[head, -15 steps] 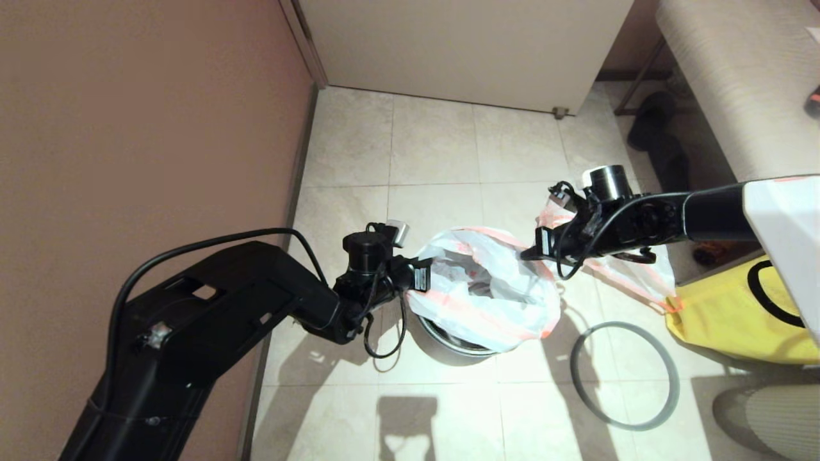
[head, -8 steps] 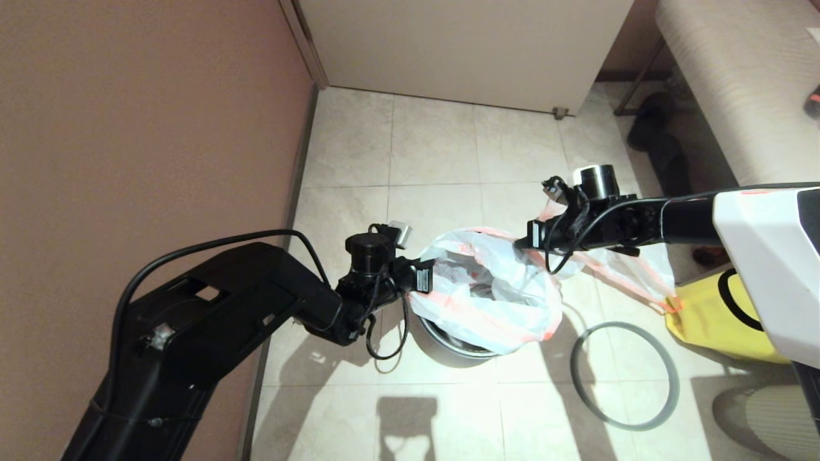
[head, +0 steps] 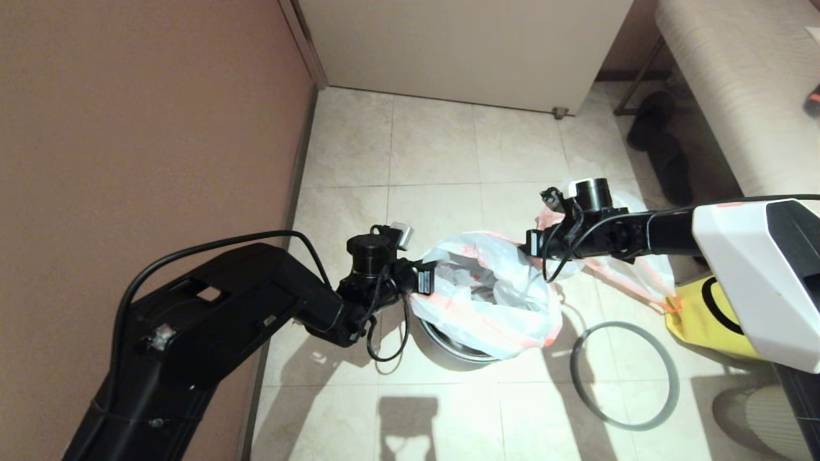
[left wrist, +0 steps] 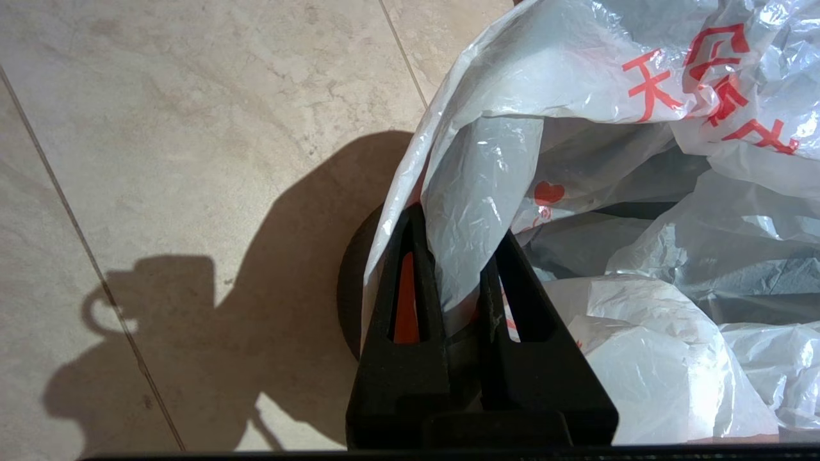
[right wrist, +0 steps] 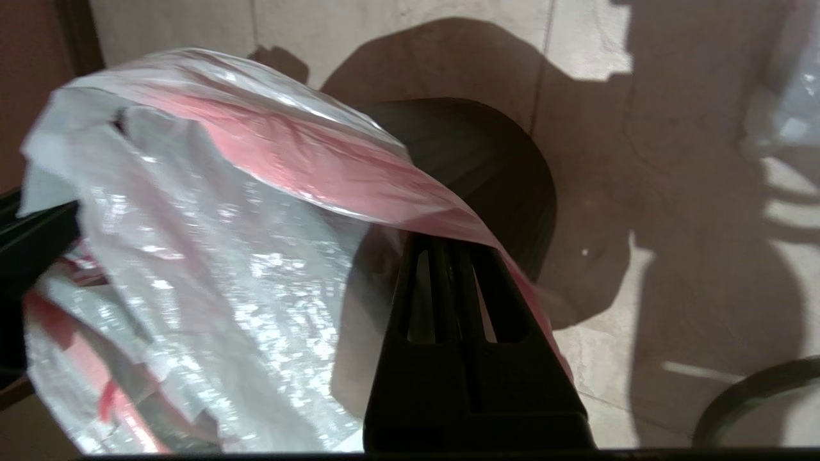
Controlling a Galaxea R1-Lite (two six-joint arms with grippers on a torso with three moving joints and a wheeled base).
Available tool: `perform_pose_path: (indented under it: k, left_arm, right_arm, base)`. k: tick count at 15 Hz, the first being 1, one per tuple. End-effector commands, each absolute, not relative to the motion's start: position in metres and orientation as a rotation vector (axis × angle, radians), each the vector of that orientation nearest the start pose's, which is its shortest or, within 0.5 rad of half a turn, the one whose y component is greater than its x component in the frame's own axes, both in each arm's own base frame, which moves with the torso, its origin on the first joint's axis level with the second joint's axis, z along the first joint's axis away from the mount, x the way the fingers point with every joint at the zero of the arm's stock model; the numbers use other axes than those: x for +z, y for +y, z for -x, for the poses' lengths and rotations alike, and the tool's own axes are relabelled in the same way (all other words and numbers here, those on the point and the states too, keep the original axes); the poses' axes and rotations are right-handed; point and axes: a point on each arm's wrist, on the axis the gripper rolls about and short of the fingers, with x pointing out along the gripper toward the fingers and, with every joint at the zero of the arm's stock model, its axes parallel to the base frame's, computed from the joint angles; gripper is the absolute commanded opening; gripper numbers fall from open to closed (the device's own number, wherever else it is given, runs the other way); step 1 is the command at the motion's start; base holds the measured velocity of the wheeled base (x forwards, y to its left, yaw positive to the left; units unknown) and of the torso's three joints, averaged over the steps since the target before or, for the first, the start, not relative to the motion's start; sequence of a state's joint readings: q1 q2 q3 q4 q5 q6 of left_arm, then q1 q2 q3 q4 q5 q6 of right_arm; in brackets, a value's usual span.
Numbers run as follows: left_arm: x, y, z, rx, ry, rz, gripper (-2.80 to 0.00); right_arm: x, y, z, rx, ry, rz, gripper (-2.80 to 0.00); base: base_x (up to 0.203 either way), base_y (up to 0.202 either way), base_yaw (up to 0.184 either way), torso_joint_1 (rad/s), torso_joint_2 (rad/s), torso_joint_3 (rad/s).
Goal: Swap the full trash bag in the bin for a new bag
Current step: Put the new garbage bag on the trash can
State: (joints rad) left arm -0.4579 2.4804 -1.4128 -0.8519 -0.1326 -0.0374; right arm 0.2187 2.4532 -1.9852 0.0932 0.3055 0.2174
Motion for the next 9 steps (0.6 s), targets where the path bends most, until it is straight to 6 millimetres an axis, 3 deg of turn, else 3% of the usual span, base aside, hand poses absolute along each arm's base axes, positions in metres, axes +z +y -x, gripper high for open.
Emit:
perform_pose_path:
  k: [1, 6, 7, 9]
  left_arm:
    - [0.045, -0.219, -0.435, -0.585, 0.225, 0.003, -2.80]
    - [0.048, -0.218, -0.435, -0.584, 0.216, 0.006, -2.80]
    - [0.048, -0.218, -0.435, -0.584, 0.216, 0.006, -2.80]
    - [0.049, -0.218, -0.436, -0.584, 0.215, 0.010, -2.80]
  right_arm:
    - [0.107, 0.118, -0.498, 0.439, 0.654, -0.230, -2.80]
    - [0.091, 0.120, -0.498, 0.433, 0.711, -0.229, -2.80]
    - [0.094, 0.118, -0.497, 0.423, 0.706, -0.228, -2.80]
    - [0.130, 0.108, -0.488, 0.402, 0.654, -0.242, -2.80]
  base:
    - [0.000, 0.000, 0.000, 0.000, 0.00, 0.000]
    - [0.000, 0.000, 0.000, 0.000, 0.00, 0.000]
    - [0.000, 0.000, 0.000, 0.000, 0.00, 0.000]
    - [0.000, 0.000, 0.000, 0.000, 0.00, 0.000]
